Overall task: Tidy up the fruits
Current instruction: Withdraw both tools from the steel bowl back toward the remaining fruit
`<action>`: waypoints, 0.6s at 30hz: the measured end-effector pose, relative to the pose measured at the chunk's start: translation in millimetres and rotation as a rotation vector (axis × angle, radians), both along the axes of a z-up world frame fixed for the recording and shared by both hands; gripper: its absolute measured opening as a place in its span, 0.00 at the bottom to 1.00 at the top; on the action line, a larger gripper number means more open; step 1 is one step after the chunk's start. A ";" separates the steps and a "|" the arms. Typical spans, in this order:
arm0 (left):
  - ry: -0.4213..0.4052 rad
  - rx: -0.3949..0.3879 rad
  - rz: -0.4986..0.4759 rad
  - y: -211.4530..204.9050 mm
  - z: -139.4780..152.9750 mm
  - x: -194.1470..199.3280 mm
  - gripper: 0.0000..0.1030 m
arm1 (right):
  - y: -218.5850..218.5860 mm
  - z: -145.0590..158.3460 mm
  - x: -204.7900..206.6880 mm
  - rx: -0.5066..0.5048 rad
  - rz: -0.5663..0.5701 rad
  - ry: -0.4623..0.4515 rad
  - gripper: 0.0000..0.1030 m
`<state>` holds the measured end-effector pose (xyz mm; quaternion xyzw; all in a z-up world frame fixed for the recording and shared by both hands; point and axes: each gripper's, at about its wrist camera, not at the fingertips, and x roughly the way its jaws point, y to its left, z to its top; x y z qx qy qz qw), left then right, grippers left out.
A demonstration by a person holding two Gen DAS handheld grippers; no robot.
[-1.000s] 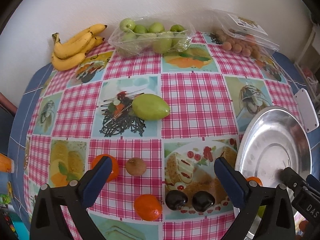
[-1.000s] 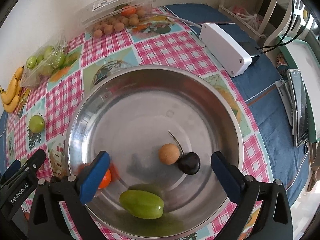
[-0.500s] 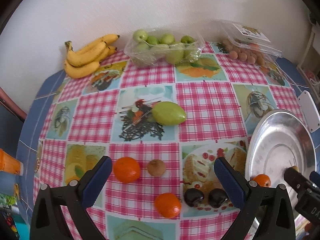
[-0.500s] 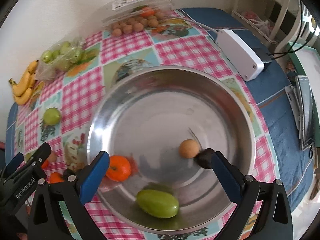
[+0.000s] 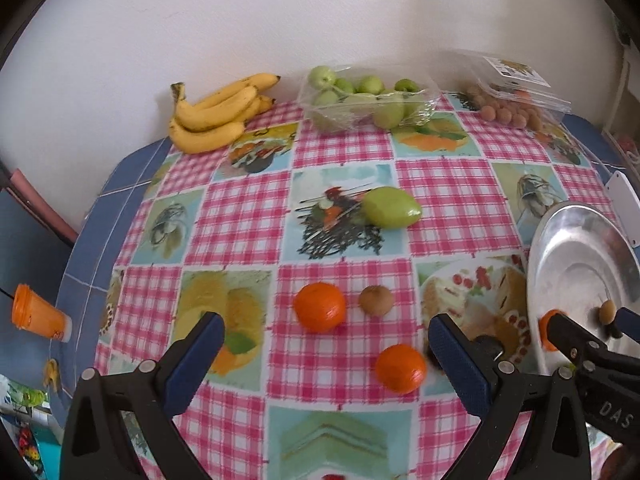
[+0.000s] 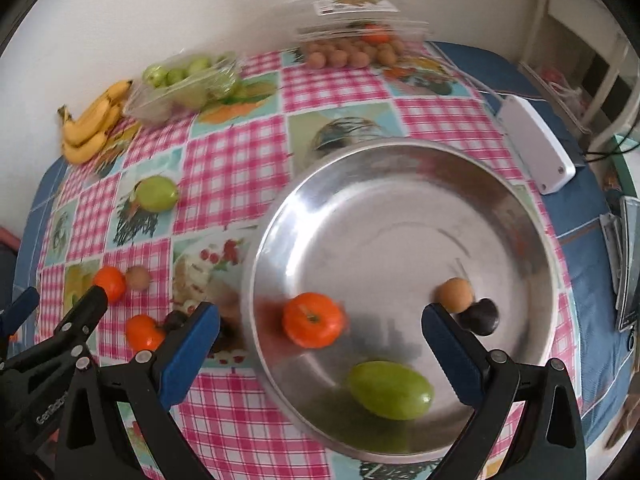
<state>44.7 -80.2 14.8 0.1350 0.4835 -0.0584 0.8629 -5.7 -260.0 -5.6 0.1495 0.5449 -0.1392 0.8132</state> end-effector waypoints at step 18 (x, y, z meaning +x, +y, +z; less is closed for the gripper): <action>0.044 -0.081 0.095 57.5 1.1 -4.9 1.00 | 21.9 2.5 -9.8 -0.048 -0.078 -0.003 0.98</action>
